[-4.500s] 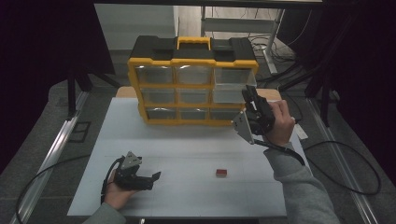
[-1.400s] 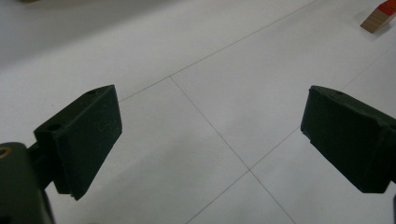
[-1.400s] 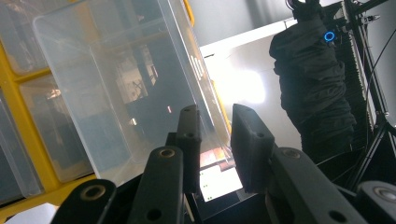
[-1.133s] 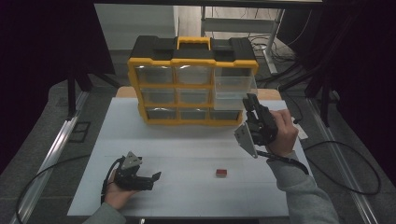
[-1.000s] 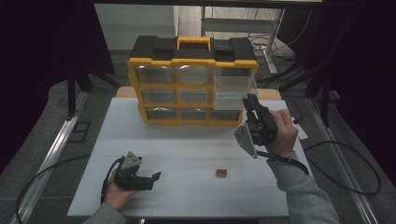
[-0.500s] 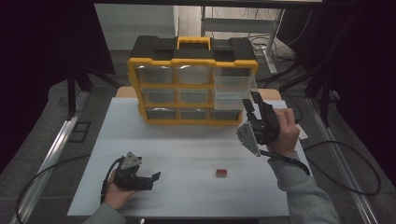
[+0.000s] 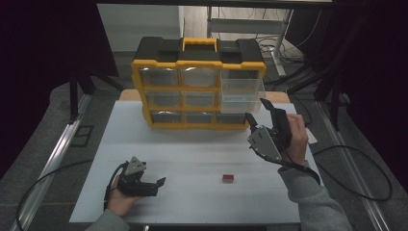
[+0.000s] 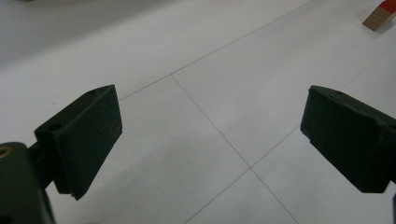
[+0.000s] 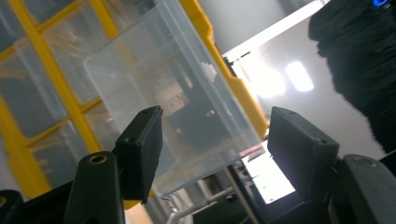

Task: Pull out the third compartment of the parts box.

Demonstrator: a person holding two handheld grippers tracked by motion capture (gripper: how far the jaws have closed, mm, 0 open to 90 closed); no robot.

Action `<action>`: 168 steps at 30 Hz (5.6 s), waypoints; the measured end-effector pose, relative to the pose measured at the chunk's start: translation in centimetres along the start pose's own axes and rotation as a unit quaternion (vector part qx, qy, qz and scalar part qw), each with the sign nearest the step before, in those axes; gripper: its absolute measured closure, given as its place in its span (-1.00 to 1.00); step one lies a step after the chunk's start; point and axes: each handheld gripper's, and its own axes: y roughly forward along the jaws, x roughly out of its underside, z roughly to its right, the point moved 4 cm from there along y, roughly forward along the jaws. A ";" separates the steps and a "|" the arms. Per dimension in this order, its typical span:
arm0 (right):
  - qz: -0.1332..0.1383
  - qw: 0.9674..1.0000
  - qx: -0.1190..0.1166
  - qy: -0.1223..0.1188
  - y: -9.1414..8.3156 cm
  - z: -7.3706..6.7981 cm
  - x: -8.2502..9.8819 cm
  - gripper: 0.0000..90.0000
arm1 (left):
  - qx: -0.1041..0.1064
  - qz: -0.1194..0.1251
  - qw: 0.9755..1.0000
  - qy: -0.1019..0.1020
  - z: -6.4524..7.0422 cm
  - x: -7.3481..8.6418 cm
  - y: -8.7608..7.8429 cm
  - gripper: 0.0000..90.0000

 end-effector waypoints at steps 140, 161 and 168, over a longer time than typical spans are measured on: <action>0.036 0.987 -0.106 0.114 -0.4 -1.2 -3.6 -0.28 | 0.002 -0.004 1.000 0.007 0.2 0.0 0.1 -0.86; 0.024 0.958 -0.210 0.193 -1.7 -3.3 -2.2 -0.31 | 0.002 -0.004 1.000 0.007 0.2 -0.1 0.1 -0.86; 0.016 0.943 -0.248 0.220 -1.7 -3.9 -1.7 -0.32 | 0.002 -0.003 1.000 0.006 0.2 -0.1 0.0 -0.86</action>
